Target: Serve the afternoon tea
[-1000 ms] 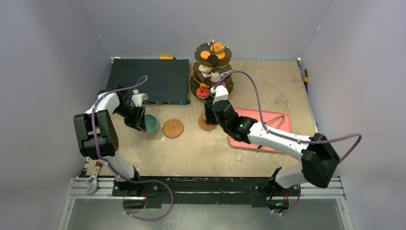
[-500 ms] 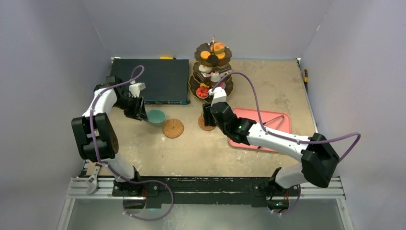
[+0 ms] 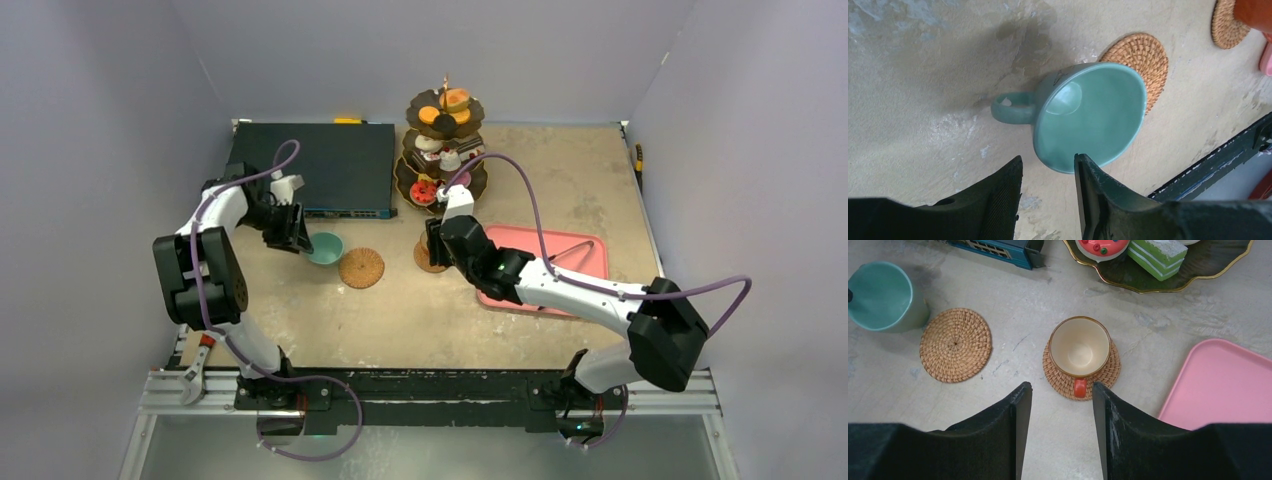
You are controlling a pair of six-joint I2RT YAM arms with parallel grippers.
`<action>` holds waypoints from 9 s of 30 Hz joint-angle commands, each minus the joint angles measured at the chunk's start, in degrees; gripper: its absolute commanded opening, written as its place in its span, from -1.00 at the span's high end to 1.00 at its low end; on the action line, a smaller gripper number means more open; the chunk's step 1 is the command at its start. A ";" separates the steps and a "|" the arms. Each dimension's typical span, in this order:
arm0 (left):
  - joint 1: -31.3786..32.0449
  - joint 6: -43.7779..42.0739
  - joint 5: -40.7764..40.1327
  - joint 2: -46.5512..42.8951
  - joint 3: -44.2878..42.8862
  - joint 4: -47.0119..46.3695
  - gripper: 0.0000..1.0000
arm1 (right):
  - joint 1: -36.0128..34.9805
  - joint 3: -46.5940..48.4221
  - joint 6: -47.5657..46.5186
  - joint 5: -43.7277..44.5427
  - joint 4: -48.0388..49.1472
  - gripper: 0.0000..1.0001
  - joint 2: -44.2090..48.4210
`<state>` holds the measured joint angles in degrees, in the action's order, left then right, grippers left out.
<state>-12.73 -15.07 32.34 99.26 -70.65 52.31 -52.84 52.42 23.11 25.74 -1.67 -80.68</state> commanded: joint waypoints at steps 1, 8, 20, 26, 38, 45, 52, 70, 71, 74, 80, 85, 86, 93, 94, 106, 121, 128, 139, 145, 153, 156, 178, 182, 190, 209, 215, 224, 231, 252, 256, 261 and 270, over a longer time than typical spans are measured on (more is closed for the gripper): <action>0.33 1.85 -1.50 1.01 1.90 -2.82 0.19 | -0.16 -0.40 0.54 -0.48 1.54 -0.01 0.44; 0.40 0.92 -4.31 3.02 0.23 -3.43 0.66 | -0.20 -0.48 0.75 -0.94 1.55 0.05 0.67; 1.68 -12.73 -5.93 8.66 -11.67 7.66 1.00 | -0.26 -0.35 1.11 -3.44 3.61 0.10 -0.33; 7.00 -31.70 -9.74 9.98 -15.89 18.20 1.00 | -0.79 -1.05 1.41 -6.75 6.16 0.12 -1.32; 13.17 -69.30 -19.62 0.93 -9.16 28.07 1.00 | -6.44 -3.60 5.07 -12.54 14.31 0.06 -5.44; 16.85 -78.59 -18.62 -4.60 -1.41 23.01 0.91 | -8.22 -8.36 7.18 -14.93 22.81 -0.02 -5.89; 21.72 -81.15 -20.84 -7.70 5.45 17.44 0.89 | -8.48 -11.81 8.31 -16.01 27.59 -0.04 -4.76; 24.18 -73.58 -14.73 -15.79 2.71 12.30 0.02 | -9.00 -11.79 -3.81 -21.28 32.17 -0.18 -5.49; 23.67 -72.38 -13.77 -16.41 1.99 12.39 0.01 | -9.02 -10.73 -7.08 -23.31 32.58 -0.20 -6.35; 20.69 -66.86 -9.39 -17.47 -0.74 11.82 -0.20 | -8.90 -5.18 -16.49 -28.75 30.89 -0.26 -9.93; 7.41 -53.25 3.49 -14.45 -8.15 10.67 -0.29 | -8.69 10.70 -33.21 -38.10 21.39 -0.32 -21.77; -0.02 -43.50 7.01 -11.77 -10.64 10.25 -0.30 | -7.53 20.62 -43.31 -45.48 15.77 -0.31 -29.86; -1.05 -41.17 6.61 -11.59 -10.87 9.46 -0.32 | -7.20 21.56 -44.45 -46.90 15.55 -0.31 -30.62; -3.90 -26.70 -0.12 -13.03 -10.94 2.77 -0.45 | -6.05 25.52 -50.33 -51.79 15.10 -0.31 -33.84; -4.02 -25.65 -0.33 -13.83 -10.28 1.60 -0.46 | -6.18 26.88 -51.27 -49.47 14.72 -0.31 -35.15; -4.64 -21.95 -1.99 -16.01 -7.09 -1.92 -0.63 | -6.89 36.42 -54.82 -47.52 12.35 -0.27 -44.19; -5.63 -21.38 -3.29 -15.36 -7.41 -3.16 -0.64 | -12.14 32.59 -50.31 -48.30 13.06 -0.17 -44.41; -6.12 -21.49 -2.27 -13.94 -9.10 -1.02 -0.39 | -13.02 31.65 -44.85 -44.29 14.42 -0.07 -44.21; -6.60 -22.25 -2.46 -15.39 -7.87 -1.12 -0.38 | -13.07 33.51 -38.72 -40.74 15.36 -0.03 -43.73; -6.56 -22.17 -2.15 -15.62 -7.53 -1.27 -0.39 | -13.17 33.49 -36.70 -41.19 15.85 -0.06 -43.13; -6.74 -22.82 -2.18 -17.11 -5.90 -1.80 -0.43 | -13.99 34.51 -36.15 -40.93 15.58 0.04 -43.52; -6.78 -22.96 -2.01 -17.35 -5.37 -1.95 -0.45 | -14.04 36.17 -35.84 -40.11 14.56 0.29 -44.79; -6.85 -22.05 -2.78 -17.09 -4.90 -3.26 -0.36 | -13.73 19.74 -27.02 -23.67 28.19 1.00 -28.17; -6.87 -21.64 -2.72 -17.00 -4.93 -3.45 -0.38 | -13.35 14.69 -24.95 -20.62 29.57 1.00 -25.10; -6.87 -20.51 -2.78 -17.26 -4.78 -4.21 -0.79 | -11.72 5.73 -20.83 -17.12 32.53 1.00 -21.68; -6.87 -19.48 -2.11 -17.00 -5.46 -3.92 -0.98 | -9.63 3.28 -21.22 -14.14 37.54 1.00 -22.75; -6.88 -18.79 -2.48 -16.91 -5.42 -4.36 -0.99 | -9.56 3.56 -21.12 -14.63 37.76 1.00 -24.68; -6.87 -19.00 -2.14 -16.82 -5.24 -4.29 -0.99 | -9.54 3.30 -21.05 -14.05 38.04 1.00 -26.97; -6.87 -19.19 -2.04 -17.00 -4.85 -4.24 -0.99 | -9.56 3.17 -21.42 -14.06 37.31 1.00 -27.37; -6.88 -14.72 -0.59 -16.23 -2.62 -9.24 -0.99 | -8.18 2.35 -19.88 -13.55 33.13 -0.96 -13.18; -6.91 -8.84 0.41 -13.15 0.59 -17.41 -0.99 | -1.23 -1.48 -16.59 -14.36 31.51 -0.96 -4.73; -6.14 1.52 -1.40 -9.17 7.34 -33.48 -0.99 | 15.24 -8.91 -12.12 -15.72 30.81 -0.97 4.40; -0.13 10.66 -9.95 -4.62 19.22 -59.51 -0.99 | 41.87 -13.47 -4.26 -12.65 30.69 -0.97 4.20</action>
<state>-16.01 -10.28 25.71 93.54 -54.74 9.13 -17.85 39.31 13.76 9.87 28.80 -75.20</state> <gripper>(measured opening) 0.993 0.980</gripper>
